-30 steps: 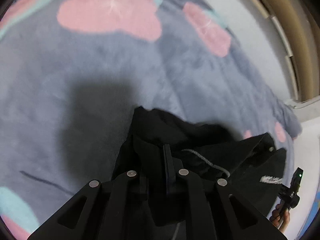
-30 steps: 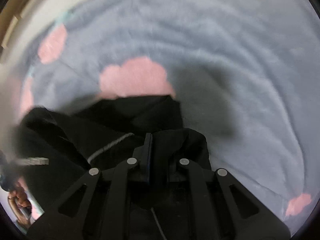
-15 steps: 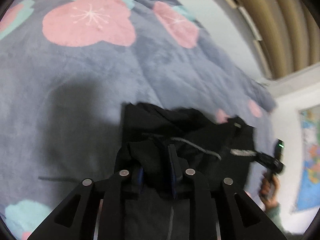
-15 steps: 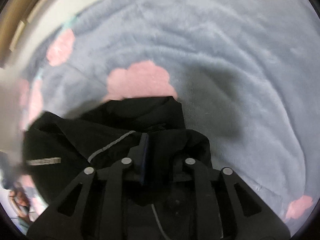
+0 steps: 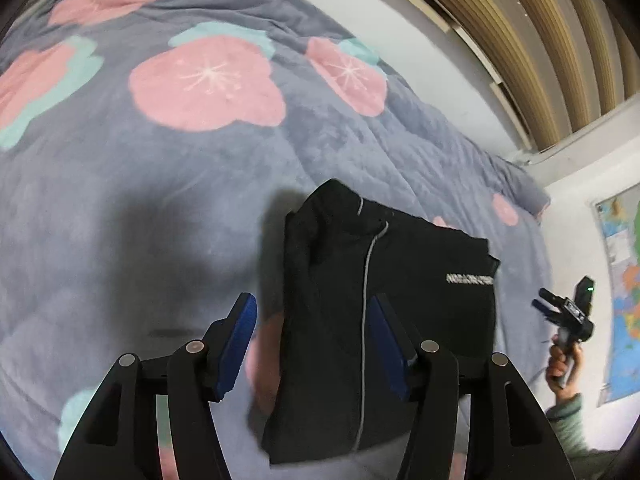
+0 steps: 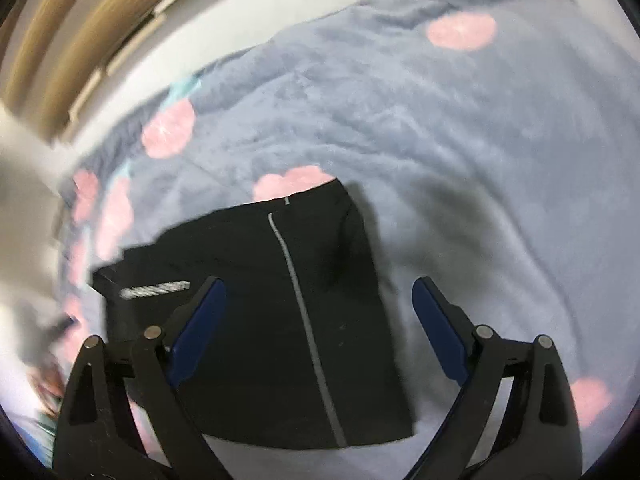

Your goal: Fold large clothes

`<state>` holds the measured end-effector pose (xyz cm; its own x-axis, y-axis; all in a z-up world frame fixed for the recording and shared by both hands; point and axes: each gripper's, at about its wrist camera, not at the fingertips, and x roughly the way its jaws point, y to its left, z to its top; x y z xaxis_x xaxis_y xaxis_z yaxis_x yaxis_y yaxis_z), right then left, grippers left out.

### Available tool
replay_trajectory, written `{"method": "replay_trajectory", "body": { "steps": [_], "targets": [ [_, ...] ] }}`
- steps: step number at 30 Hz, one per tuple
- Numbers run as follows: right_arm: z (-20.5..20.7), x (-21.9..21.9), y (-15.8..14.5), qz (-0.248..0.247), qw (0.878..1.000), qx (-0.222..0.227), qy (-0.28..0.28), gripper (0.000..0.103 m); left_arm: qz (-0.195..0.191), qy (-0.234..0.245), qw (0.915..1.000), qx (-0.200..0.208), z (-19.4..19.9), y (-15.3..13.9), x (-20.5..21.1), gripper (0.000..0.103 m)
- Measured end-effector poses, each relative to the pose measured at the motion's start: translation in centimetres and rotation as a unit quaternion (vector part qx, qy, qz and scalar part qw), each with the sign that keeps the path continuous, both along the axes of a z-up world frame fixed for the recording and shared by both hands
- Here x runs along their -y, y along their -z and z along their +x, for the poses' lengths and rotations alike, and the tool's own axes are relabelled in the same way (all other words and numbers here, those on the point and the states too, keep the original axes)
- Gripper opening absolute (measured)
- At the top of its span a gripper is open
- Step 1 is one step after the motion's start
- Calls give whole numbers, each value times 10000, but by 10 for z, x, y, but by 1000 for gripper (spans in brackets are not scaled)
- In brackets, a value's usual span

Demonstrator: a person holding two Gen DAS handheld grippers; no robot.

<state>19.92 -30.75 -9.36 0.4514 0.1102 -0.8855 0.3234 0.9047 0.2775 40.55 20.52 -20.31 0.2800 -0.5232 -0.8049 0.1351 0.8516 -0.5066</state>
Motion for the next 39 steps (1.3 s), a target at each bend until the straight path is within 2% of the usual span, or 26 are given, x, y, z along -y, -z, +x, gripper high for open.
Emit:
{"method": "replay_trajectory", "body": {
  "steps": [2,5,11,13,15,16,17,18,19,20,21,23,25,27,29,32,34,36,37,39],
  "targets": [
    [15,-11,10,-546,9981,-46,-293,91,-44,1,10000,17,13,13,9,61],
    [38,-20,32,-994,9921,-144,-748,90,-34,95,9999,101,29,27,22,61],
    [73,-8,70,-754,9917,-151,-1031,89,272,788,9965,-60,54,54,47,61],
    [83,-5,84,-610,9913,-215,-1147,89,422,882,9951,-133,60,65,52,61],
    [94,-5,98,-519,9907,-315,-1215,89,363,913,9949,-221,68,77,55,61],
    [98,-5,103,-437,9910,-336,-1219,88,198,891,9955,-250,71,81,55,61],
    [102,-4,110,-300,9915,-375,-1209,78,-8,869,9959,-262,74,84,55,60],
    [105,-5,114,-243,9917,-416,-1196,63,-240,822,9961,-218,76,86,55,59],
    [105,-7,115,-367,9917,-446,-1150,14,-306,760,9965,-148,75,86,56,52],
    [104,-8,114,-520,9914,-486,-1101,9,-307,706,9970,-102,75,85,57,29],
    [99,-9,110,-580,9919,-413,-1053,9,-346,656,9972,-81,72,84,58,15],
    [88,-11,101,-811,9915,-293,-977,7,-408,524,9977,141,63,74,57,11],
    [73,-12,85,-933,9919,-119,-859,6,-505,311,9974,406,50,58,49,11],
    [59,-11,65,-1099,9915,80,-695,5,-763,79,9954,576,38,39,37,10],
    [49,-9,34,-1330,9892,357,-503,5,-863,70,9931,787,33,17,37,10],
    [56,-16,-6,-1873,9792,659,-418,3,-575,114,9890,1360,37,-30,53,10],
    [71,-22,-22,-2202,9713,807,-387,3,-479,-101,9867,1550,51,-46,59,10],
    [95,-22,-20,-2323,9691,755,-353,3,-303,-214,9875,1533,71,-42,63,10],
    [109,-20,-10,-2279,9708,668,-333,3,-97,-292,9893,1428,82,-30,68,10],
    [142,-19,28,-2273,9729,217,-364,3,240,-430,9943,944,103,10,75,10]
  ]
}}
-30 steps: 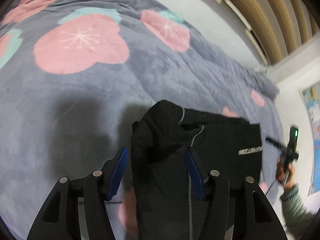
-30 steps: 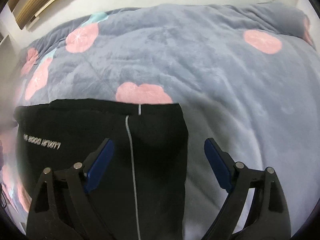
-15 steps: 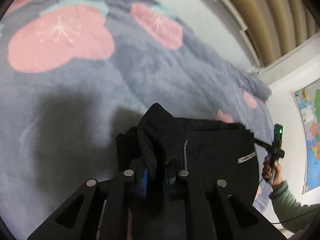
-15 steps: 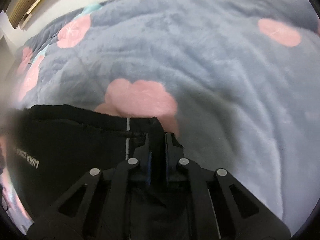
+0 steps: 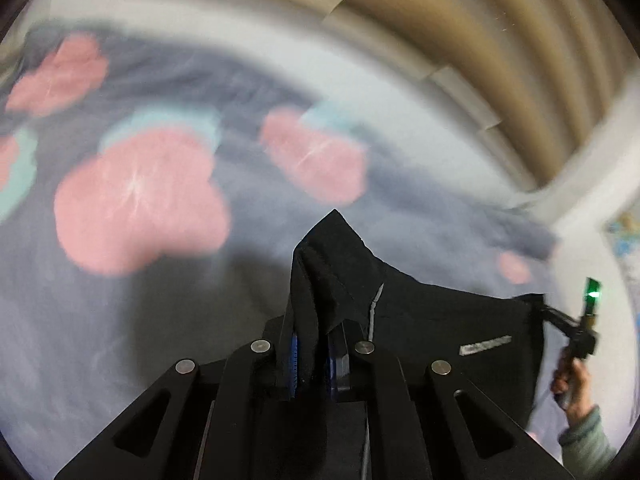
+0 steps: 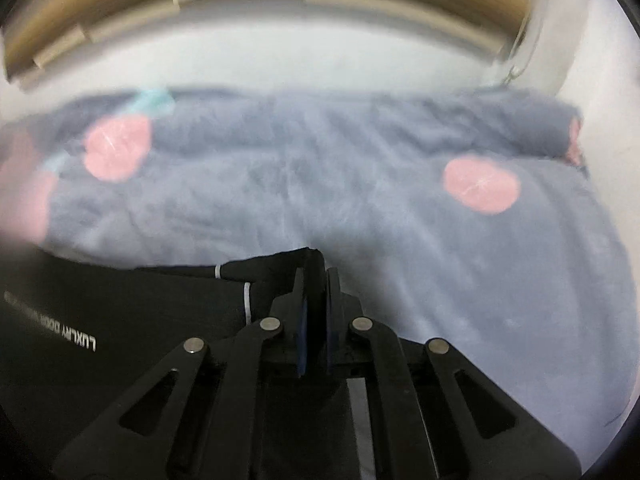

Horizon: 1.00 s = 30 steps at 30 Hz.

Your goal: Fold large clothes

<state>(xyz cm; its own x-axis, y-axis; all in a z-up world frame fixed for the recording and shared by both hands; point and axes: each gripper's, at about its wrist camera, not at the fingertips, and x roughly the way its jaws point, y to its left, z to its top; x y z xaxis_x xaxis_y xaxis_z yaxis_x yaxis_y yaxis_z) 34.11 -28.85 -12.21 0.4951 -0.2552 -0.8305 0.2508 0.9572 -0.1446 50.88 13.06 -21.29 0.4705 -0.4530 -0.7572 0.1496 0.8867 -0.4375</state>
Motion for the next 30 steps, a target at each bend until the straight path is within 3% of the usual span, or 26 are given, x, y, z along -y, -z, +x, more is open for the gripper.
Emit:
{"method": "replay_trajectory", "body": {
  "steps": [2,5,8,10,12,13,14,15,16,18,20,21,26,30],
  "targets": [
    [18,-5,42,-60,9988,-478,13,4,405,-142,9971,-629,15,54,7,10],
    [33,-11,118,134,9906,-1358,-19,7,424,-269,9916,-1195,16,110,11,17],
    [28,-22,144,-221,9888,-1474,-113,11,146,-362,9925,-1159,13,117,5,19],
    [27,-22,142,-225,9890,-1456,-106,11,14,-338,9922,-1197,15,116,0,22],
    [26,-17,137,-136,9892,-1457,-81,18,-273,-378,9906,-1282,16,113,-12,26],
    [23,-13,130,-88,9893,-1454,-20,31,-396,-435,9898,-1294,16,112,-19,27],
    [19,-7,124,-40,9898,-1422,69,48,-458,-545,9892,-1285,14,108,-27,40],
    [12,0,112,98,9912,-1308,175,53,-373,-710,9893,-1220,10,101,-37,57],
    [7,6,104,248,9922,-1200,224,55,-269,-812,9899,-1132,6,95,-42,60],
    [-11,17,79,530,9935,-958,322,55,341,-901,9909,-935,-4,77,-52,59],
    [-34,20,51,517,9949,-778,379,56,931,-1046,9865,-848,-15,62,-63,56],
    [-45,19,39,512,9956,-697,360,56,1008,-1058,9860,-798,-21,54,-67,56],
    [-99,-21,-11,737,9966,-358,-31,61,959,-693,9925,-320,-72,4,-49,56],
    [-126,-67,-18,966,9941,-298,-383,65,464,-33,9989,-105,-118,-26,5,56]
  ]
}}
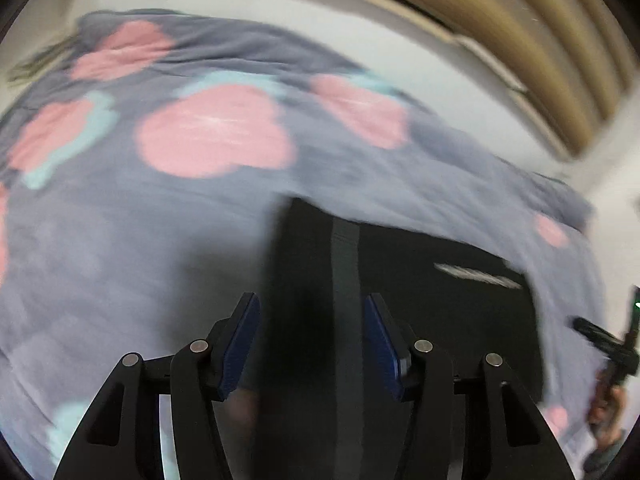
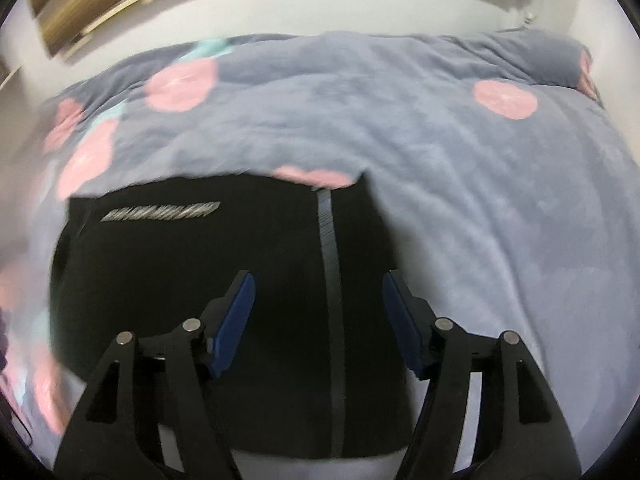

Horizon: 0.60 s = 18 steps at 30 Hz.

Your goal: Fold large clothes

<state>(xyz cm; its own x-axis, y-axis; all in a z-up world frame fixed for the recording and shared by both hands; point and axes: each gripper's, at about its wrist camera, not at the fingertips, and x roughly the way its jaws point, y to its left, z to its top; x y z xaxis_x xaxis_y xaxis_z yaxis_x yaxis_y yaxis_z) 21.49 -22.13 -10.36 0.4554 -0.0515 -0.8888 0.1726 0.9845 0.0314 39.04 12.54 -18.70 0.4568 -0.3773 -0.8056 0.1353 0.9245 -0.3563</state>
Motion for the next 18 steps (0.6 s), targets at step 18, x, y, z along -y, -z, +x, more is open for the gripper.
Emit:
{"method": "replay_trajectory", "body": {
  "steps": [18],
  "targets": [
    [-7,-76,125,74,9965,-833,-87,75,579,691,9941,-597,-51,107,141,56]
  ]
}}
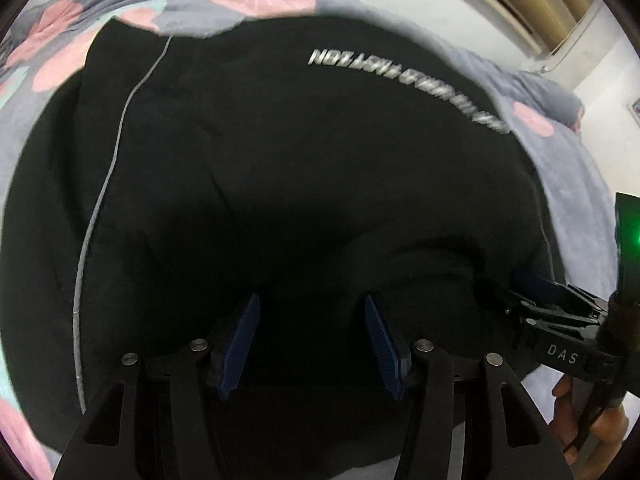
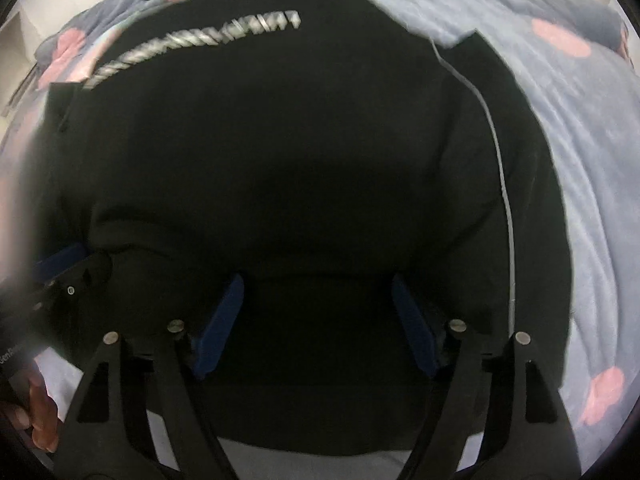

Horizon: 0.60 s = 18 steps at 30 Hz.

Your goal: Fold large clothes

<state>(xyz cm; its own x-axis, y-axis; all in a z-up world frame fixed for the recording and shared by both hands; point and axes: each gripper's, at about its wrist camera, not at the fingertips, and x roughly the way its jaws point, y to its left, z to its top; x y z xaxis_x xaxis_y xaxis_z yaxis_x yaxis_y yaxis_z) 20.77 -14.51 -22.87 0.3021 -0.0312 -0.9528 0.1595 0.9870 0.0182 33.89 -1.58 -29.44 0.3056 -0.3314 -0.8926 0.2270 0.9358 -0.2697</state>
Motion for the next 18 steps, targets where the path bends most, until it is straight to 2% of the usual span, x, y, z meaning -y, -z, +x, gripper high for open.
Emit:
{"method": "replay_trajectory", "body": {
  "steps": [3,6,8,10,12,14,16,18],
  "targets": [
    [3,-2,7,-159,9999,28,-51,76,218,10,9997,55,4,3,7,57],
    [6,8,-2,136,9999,-86,-14,74,209,44,9998,27,5,-8,8,57],
    [5,15,-20,364,9993,-16,3,67,61,103,9999,86,7,-24,5,57],
    [8,22,-45,536,9981,304,-49,67,-109,85,9994,325,13,-45,0,57],
    [23,28,-69,489,9971,583,-24,67,-315,-29,9980,545,28,-67,-2,57],
    [43,32,-77,451,9967,678,-37,67,-558,-116,9968,562,47,-76,-3,58],
    [65,32,-72,223,9978,627,2,67,-459,-216,9974,519,66,-74,2,57],
    [90,36,-50,122,9994,307,143,68,-292,-232,9992,152,90,-51,3,57]
  ]
}}
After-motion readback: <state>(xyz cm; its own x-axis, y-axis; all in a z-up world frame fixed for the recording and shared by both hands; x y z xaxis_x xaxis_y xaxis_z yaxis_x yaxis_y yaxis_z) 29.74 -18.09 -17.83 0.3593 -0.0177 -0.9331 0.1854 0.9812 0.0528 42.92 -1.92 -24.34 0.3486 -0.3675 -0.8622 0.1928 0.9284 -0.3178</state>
